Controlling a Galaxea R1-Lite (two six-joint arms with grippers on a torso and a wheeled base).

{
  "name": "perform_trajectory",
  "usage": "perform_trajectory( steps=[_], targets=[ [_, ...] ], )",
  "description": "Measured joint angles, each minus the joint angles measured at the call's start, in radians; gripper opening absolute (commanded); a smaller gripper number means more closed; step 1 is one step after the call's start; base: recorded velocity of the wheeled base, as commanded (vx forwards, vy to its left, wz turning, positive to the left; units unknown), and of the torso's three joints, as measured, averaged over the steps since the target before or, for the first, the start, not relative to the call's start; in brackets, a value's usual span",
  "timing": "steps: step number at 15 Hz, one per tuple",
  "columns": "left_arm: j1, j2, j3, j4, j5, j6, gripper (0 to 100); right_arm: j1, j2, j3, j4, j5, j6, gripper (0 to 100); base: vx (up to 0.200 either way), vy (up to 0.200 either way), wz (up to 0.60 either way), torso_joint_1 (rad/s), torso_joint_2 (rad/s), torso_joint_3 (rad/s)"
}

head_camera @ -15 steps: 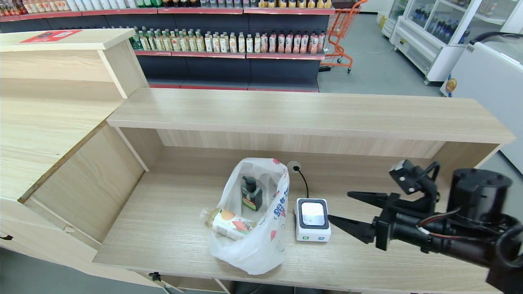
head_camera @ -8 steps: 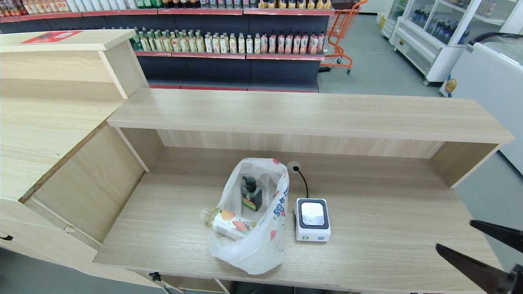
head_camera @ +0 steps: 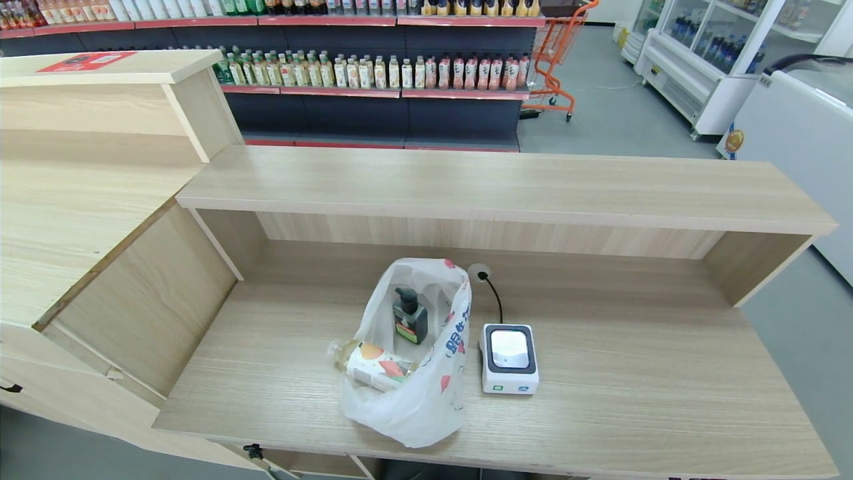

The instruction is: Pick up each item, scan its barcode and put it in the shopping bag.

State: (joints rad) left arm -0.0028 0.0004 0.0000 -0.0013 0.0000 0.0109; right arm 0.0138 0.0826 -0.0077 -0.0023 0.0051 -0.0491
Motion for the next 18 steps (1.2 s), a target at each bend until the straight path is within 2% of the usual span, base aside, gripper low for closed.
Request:
perform_trajectory(
  steps=[11, 18],
  targets=[
    [0.0, 0.0, 0.0, 0.0, 0.0, 0.0, 100, -0.01, -0.087, 0.008, 0.001, 0.0, 0.007, 100, 0.0, 0.0, 0.0, 0.0, 0.0, 0.0],
    [0.001, 0.0, 0.0, 0.0, -0.001, 0.021, 100, -0.009, -0.087, 0.008, 0.002, 0.001, 0.005, 100, 0.0, -0.2, 0.0, 0.006, 0.01, 0.002]
  ],
)
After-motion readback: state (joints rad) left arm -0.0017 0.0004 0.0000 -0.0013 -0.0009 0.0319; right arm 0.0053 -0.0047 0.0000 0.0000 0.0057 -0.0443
